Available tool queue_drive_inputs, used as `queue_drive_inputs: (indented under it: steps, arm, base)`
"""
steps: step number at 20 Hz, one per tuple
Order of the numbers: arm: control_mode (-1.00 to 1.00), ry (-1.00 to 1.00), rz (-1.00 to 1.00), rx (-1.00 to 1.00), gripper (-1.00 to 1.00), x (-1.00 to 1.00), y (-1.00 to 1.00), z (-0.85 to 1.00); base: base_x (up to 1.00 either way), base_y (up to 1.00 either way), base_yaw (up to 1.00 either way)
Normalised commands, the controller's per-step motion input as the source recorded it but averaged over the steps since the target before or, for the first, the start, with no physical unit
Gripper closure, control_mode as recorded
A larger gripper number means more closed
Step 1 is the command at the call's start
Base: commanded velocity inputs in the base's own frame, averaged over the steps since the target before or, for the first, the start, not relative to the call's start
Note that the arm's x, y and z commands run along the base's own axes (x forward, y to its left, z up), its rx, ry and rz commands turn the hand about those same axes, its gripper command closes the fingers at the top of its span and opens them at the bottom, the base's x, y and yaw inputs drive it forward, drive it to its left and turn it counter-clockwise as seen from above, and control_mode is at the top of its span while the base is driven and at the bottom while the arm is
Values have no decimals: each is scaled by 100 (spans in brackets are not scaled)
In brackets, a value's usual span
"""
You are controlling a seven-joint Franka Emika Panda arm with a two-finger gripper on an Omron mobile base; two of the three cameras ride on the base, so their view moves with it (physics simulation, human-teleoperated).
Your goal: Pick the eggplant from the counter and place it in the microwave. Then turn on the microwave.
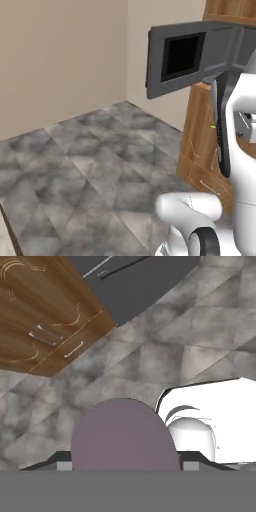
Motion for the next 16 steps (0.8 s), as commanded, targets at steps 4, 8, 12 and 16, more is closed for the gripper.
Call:
queue_drive_inputs:
  steps: [4,8,12,16]
  arm:
    - [100,0,0,0,100,0,0,0]
    - [100,0,0,0,100,0,0,0]
    - [100,0,0,0,100,0,0,0]
    - [100,0,0,0,100,0,0,0]
  base:
    - [29,-49,-44]
    - [39,-49,-33]
    - [45,-36,-35]
    - [31,0,-51]
